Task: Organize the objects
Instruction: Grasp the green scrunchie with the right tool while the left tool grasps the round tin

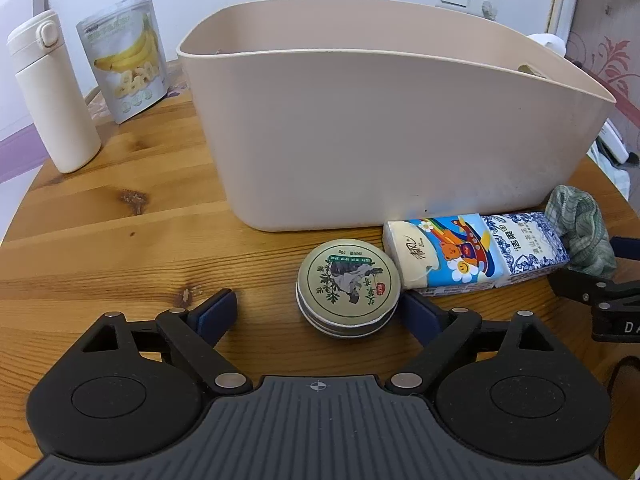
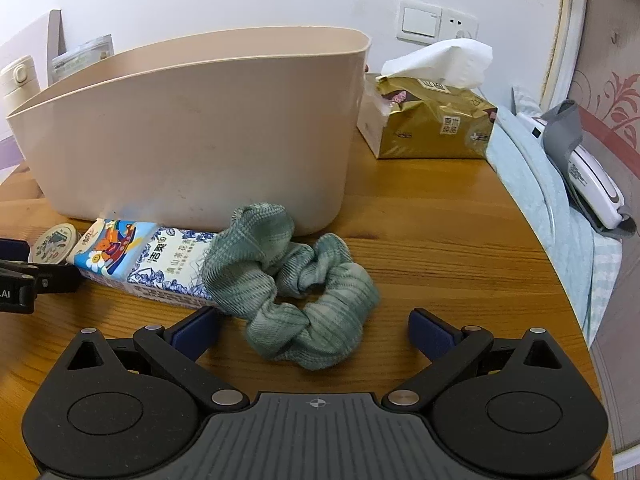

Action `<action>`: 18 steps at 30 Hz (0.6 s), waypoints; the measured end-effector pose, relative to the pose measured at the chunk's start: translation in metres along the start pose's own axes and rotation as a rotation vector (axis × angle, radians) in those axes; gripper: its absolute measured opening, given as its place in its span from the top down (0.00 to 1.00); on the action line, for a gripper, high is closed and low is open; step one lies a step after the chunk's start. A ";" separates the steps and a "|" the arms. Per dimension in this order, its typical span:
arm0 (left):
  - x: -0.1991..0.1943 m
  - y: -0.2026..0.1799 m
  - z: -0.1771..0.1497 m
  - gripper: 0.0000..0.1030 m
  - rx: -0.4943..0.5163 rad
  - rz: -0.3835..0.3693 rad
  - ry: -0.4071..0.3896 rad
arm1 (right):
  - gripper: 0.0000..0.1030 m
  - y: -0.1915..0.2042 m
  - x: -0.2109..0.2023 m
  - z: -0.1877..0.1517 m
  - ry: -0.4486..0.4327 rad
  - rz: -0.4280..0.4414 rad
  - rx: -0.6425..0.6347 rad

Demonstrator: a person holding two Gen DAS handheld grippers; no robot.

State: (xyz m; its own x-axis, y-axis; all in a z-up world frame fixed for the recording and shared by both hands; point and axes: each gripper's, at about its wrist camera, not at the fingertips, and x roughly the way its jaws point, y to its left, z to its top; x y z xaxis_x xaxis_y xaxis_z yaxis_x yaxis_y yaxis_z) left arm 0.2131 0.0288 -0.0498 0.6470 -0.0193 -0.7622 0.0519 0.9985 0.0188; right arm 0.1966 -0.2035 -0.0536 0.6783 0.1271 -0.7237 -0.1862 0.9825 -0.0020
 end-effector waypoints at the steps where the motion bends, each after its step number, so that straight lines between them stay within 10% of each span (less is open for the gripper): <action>1: 0.000 0.000 0.000 0.12 0.002 -0.001 -0.003 | 0.02 0.000 0.000 0.000 -0.001 0.000 -0.001; 18: -0.012 -0.012 -0.005 0.47 0.057 -0.061 -0.036 | 0.65 0.007 -0.015 -0.001 -0.021 0.023 -0.015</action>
State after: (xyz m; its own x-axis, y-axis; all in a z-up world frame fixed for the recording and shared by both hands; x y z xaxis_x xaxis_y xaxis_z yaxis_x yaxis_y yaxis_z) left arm 0.2013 0.0170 -0.0441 0.6681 -0.0831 -0.7394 0.1345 0.9909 0.0102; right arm 0.1847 -0.1982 -0.0438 0.6883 0.1522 -0.7093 -0.2119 0.9773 0.0040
